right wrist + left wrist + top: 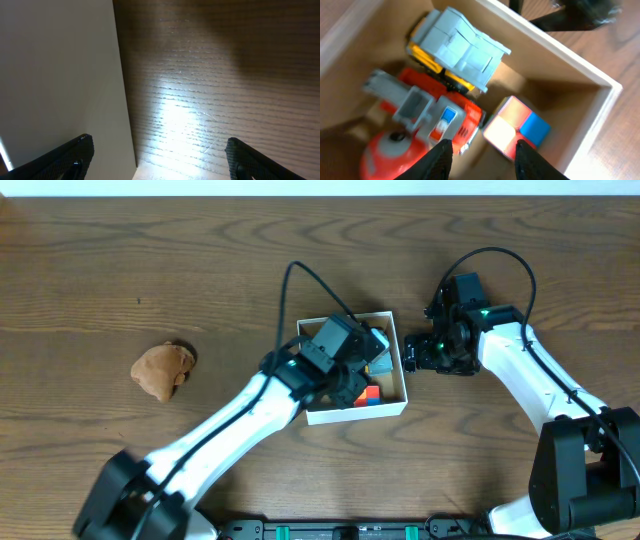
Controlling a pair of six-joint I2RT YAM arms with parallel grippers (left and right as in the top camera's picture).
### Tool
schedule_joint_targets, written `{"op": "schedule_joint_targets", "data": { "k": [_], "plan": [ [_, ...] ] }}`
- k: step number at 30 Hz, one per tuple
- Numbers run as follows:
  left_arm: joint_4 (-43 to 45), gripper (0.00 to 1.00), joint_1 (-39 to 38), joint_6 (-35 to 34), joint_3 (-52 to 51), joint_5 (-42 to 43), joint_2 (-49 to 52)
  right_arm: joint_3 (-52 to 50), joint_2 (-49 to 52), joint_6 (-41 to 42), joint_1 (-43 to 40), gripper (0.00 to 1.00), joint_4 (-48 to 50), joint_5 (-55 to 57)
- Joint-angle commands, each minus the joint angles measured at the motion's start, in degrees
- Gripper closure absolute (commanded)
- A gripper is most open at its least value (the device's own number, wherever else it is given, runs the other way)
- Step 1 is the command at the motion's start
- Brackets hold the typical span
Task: Pack container
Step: 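Move the left gripper to the brown plush and grasp it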
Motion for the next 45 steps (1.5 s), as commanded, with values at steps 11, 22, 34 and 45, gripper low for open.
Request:
{"op": "schedule_joint_targets", "data": {
  "k": [11, 22, 34, 45],
  "plan": [
    [-18.32, 0.31, 23.61, -11.8, 0.61, -12.92, -17.38, 3.56, 0.5, -0.09, -9.66, 0.05, -1.64, 5.18],
    [-18.93, 0.04, 47.08, -12.35, 0.61, -12.68, -13.0, 5.03, 0.5, -1.46, -14.86, 0.01, -4.22, 5.16],
    [-17.75, 0.03, 54.34, -2.54, 0.61, -12.26, 2.67, 5.01, 0.5, -2.34, -14.86, 0.01, -5.16, 4.98],
    [-12.92, 0.02, 54.58, 6.62, 0.57, -12.26, 7.02, 5.01, 0.5, -2.34, -14.86, 0.01, -5.11, 4.98]
  ]
}}
